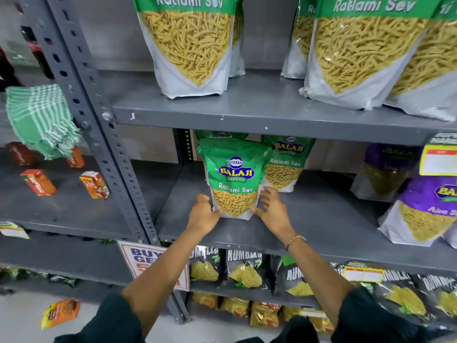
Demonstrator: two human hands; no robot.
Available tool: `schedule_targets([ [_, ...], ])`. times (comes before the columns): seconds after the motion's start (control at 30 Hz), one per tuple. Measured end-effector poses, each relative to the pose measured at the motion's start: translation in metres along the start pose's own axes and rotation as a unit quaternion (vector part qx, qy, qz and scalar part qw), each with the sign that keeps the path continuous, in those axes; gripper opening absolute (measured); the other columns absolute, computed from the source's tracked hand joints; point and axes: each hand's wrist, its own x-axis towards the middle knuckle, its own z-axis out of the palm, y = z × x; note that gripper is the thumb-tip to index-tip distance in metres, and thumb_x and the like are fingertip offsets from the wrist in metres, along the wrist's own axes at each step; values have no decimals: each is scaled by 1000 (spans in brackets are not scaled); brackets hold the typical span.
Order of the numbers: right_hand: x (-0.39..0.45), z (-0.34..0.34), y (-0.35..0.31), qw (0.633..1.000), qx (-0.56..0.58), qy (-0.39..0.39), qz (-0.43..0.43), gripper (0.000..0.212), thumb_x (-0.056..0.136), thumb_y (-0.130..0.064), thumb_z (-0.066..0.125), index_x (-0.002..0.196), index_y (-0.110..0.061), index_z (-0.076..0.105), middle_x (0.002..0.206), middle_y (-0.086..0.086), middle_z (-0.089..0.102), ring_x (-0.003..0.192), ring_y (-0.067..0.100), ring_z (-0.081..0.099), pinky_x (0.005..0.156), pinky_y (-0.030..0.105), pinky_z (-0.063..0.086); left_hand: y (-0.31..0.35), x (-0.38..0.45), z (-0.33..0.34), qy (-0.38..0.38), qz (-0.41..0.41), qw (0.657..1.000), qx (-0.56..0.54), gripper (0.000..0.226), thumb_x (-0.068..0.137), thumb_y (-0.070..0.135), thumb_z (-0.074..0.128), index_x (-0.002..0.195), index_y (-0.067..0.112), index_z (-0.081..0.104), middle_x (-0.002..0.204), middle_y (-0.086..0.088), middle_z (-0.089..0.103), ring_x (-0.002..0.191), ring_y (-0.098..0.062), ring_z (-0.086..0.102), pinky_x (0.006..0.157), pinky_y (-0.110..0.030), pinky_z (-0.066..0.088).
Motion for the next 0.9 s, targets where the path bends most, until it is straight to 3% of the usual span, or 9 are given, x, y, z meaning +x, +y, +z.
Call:
schedule_targets([
  [0.13,-8,-2,-7,998,-64,20,-18,33,76,-13,74,105,-6,59,101,9,68,89,13,62,78,15,48,24,-13,-10,-23,64,997,-36,25,91,27,53,104,8,64,106,-4,68,92,-11,58,76,-15,41],
  [0.23,-32,-21,-34,995,-67,50,-55,12,78,-14,71,88,-10,66,89,7,72,78,10,65,70,10,51,66,-39,-29,-14,166,984,-62,21,89,29,55,96,13,67,94,3,70,85,-7,62,68,-3,41],
  [0.37,-50,-72,-97,982,-37,130,-130,6,78,-13,71,82,-10,68,78,1,69,69,8,64,66,15,53,139,-62,-62,-16,264,956,-125,8,87,22,60,86,20,67,81,6,70,74,-11,68,74,-21,51],
  [0.57,-43,-149,-173,939,-40,260,-221,10,77,-14,71,77,-21,65,67,-4,64,63,8,62,61,4,45,223,-52,-100,-15,323,917,-235,10,89,16,59,90,9,66,79,-8,70,67,-16,67,67,-26,56],
  [0.67,-24,-183,-193,917,-47,327,-223,5,79,-18,69,82,-14,67,72,0,66,69,13,63,67,12,49,254,-28,-108,12,321,905,-278,9,90,19,57,94,13,64,86,-4,68,81,-17,67,73,-31,58],
  [0.73,-7,-198,-199,906,-36,367,-210,13,79,-21,69,86,-10,65,78,8,69,76,24,65,74,35,53,271,-6,-110,41,307,911,-274,20,91,28,56,107,17,60,102,0,66,100,-18,64,87,-35,55],
  [0.77,0,-202,-200,902,-36,380,-202,19,79,-23,69,89,-8,64,84,13,69,80,29,65,76,40,52,279,4,-109,43,293,916,-271,30,91,32,54,117,18,56,113,0,62,109,-18,59,94,-35,50],
  [0.9,15,-205,-200,902,-73,383,-183,37,79,-28,69,103,-3,57,100,17,67,92,32,60,73,29,39,303,40,-98,-5,192,942,-274,63,94,47,40,144,12,25,151,-4,33,137,-23,35,109,-38,33],
])
